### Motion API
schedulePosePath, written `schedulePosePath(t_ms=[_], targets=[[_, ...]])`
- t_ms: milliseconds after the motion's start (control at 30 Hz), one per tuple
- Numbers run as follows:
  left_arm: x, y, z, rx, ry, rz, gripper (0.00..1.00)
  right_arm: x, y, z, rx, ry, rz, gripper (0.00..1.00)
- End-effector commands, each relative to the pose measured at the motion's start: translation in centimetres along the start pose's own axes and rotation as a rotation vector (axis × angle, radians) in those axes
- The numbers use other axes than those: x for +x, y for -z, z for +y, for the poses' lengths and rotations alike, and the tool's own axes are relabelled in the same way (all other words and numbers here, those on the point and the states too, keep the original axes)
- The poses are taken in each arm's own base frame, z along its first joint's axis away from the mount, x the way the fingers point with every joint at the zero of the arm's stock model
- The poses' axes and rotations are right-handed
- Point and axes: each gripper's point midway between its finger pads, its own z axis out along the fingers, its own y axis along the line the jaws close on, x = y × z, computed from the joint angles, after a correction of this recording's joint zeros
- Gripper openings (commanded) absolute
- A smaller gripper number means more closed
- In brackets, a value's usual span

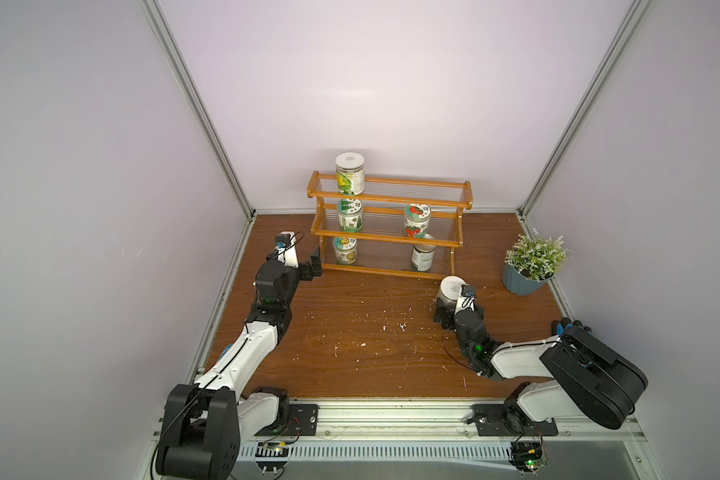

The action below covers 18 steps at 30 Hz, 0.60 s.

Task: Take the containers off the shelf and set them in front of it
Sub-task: Place the container at the center of the board.

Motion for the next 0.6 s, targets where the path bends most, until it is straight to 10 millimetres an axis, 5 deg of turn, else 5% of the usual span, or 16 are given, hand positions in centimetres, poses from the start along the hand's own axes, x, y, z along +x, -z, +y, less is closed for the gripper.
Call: schedulePosePath(t_ms=[0,333,567], targets=[[-0.5,0.3,-0.3,0.007,0.002,-0.025,1.00,-0.3,-0.4,-0.8,0.080,-0.007,-0.005,0.99],[-0.6,0.4,-0.3,0.006,0.003,-0.027,1.00,-1.5,-0.7,-1.2,0.146,-0.015,-0.027,0.99],[-0.8,0.7,-0.4,0.011,0.001,-0.037,1.00,-4.0,1.8,-0.6,0.101,-0.014,-0.094,0.99]])
